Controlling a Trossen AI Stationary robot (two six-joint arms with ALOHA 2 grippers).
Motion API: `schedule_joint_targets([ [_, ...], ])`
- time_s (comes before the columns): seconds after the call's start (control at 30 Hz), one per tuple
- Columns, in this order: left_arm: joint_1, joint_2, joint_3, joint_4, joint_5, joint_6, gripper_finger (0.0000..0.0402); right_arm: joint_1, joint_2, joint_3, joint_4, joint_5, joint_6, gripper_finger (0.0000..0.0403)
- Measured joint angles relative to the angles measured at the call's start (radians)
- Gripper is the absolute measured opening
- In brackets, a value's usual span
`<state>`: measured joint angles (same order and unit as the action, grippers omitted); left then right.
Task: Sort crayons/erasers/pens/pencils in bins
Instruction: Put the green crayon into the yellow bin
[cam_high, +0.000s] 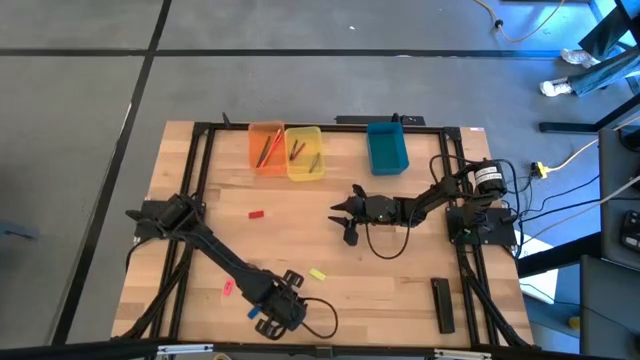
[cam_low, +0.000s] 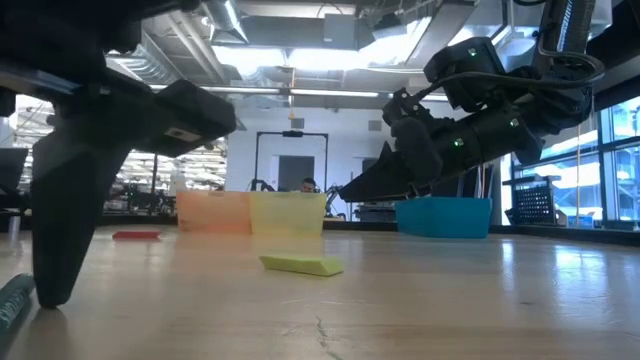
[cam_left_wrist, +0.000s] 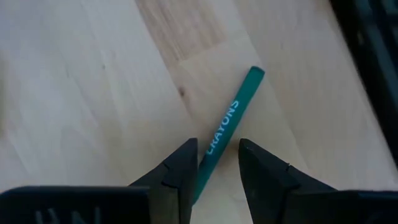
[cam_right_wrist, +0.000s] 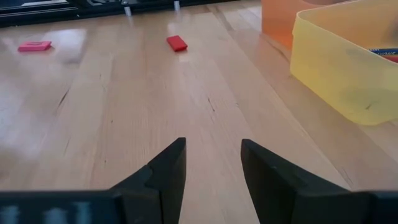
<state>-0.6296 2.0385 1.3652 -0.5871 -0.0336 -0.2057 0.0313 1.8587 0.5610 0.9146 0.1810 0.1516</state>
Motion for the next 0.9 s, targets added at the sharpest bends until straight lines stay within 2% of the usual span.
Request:
schedule_joint_targets([
  [0.17, 0.005, 0.002, 0.001, -0.016, -0.007, -0.010, 0.0097, 0.000, 0.000, 0.000, 0.000, 0.000, 0.000, 0.0157],
  [0.43, 0.029, 0.002, 0.001, -0.026, -0.004, -0.024, 0.0024, 0.000, 0.000, 0.000, 0.000, 0.000, 0.000, 0.0157],
  [0.57, 0.049, -0.011, -0.002, -0.055, -0.013, -0.029, 0.0005, 0.000, 0.000, 0.000, 0.000, 0.000, 0.000, 0.0157],
  [0.9, 0.145, -0.159, -0.006, -0.375, -0.311, -0.151, 0.0025, 0.000, 0.000, -0.001, 0.000, 0.001, 0.000, 0.0157],
])
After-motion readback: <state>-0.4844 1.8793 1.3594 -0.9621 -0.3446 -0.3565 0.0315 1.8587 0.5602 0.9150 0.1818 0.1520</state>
